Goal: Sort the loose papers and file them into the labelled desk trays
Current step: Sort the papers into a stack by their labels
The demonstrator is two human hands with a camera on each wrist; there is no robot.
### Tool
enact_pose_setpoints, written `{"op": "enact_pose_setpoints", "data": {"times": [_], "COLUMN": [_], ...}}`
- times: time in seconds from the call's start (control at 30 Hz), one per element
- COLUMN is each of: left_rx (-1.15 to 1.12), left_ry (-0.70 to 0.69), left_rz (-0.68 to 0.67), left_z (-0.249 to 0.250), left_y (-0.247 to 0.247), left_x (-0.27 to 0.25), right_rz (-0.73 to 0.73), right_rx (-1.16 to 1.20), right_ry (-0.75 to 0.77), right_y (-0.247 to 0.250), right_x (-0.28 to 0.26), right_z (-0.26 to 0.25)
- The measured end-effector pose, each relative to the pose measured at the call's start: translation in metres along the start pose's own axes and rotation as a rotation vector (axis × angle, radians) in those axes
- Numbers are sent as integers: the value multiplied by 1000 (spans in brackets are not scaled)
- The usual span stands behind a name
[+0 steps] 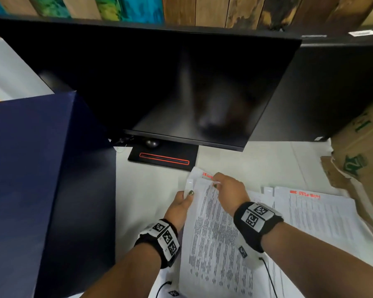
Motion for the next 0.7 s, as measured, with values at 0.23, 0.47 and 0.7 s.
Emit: {"op": "enact_pose_setpoints", "data": {"times": [0.23, 0.47, 0.7], "left_rx": [305, 339, 348], "left_ry": [-50, -43, -65], "left_rz": [-16, 12, 42], "left_z": [-8, -10, -5], "left_y": [3, 2, 1], "left_x": [6, 7, 3], "right_rz": [-12, 182, -75], "right_rx": [184, 126, -175], "right_ry": [86, -72, -377], "right_y": [-15, 37, 87], "right_x": [-2, 6, -31], "right_z": [-20, 60, 206]}}
Point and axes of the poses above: each hand's wrist, its own x-axis towards the middle knuckle, its own y-axis out of the back of the hand, z = x × y, the point moved 7 cm from there along x, towards the middle knuckle, and after that the axes turned 4 degrees about z, right-handed, at the moved point
